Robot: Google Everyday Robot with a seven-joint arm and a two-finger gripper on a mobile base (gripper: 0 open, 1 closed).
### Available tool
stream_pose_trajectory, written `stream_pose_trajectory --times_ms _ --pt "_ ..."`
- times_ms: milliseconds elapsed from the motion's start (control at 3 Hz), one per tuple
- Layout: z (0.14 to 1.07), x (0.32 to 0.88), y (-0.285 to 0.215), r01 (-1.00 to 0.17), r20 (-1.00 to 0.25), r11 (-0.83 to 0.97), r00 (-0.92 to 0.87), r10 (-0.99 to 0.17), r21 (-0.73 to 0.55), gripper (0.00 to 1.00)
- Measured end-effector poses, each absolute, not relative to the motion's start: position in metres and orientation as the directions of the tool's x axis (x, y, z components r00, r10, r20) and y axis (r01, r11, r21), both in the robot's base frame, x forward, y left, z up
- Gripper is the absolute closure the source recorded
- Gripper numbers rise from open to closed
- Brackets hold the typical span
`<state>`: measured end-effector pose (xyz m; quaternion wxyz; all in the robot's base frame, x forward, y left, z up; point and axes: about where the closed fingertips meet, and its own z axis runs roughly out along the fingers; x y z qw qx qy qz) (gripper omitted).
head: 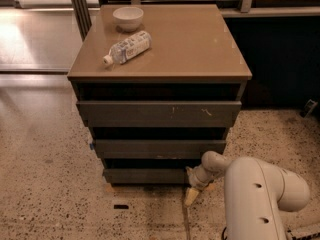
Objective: Open bottom drawer
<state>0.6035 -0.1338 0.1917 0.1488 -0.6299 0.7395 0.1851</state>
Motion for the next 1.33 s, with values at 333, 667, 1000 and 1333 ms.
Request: stream_pose_trajectory --times_ms 333,667,1000,1333 --pt "0.1948 0.6046 -0.1333 -0.987 -0.453 0.136 -0.161 -0.877 0.086 0.00" --pt "0.1955 0.6075 -0.1321 -0.988 -0.452 0.132 -0.156 -0.878 0.085 0.00" --pt "0.1947 0.6126 -0.1312 -0.987 -0.449 0.129 -0.156 -0.880 0.091 0.00" --pt "0.1964 0.6137 -0.1287 -0.989 -0.446 0.122 -0.148 -0.883 0.088 0.00"
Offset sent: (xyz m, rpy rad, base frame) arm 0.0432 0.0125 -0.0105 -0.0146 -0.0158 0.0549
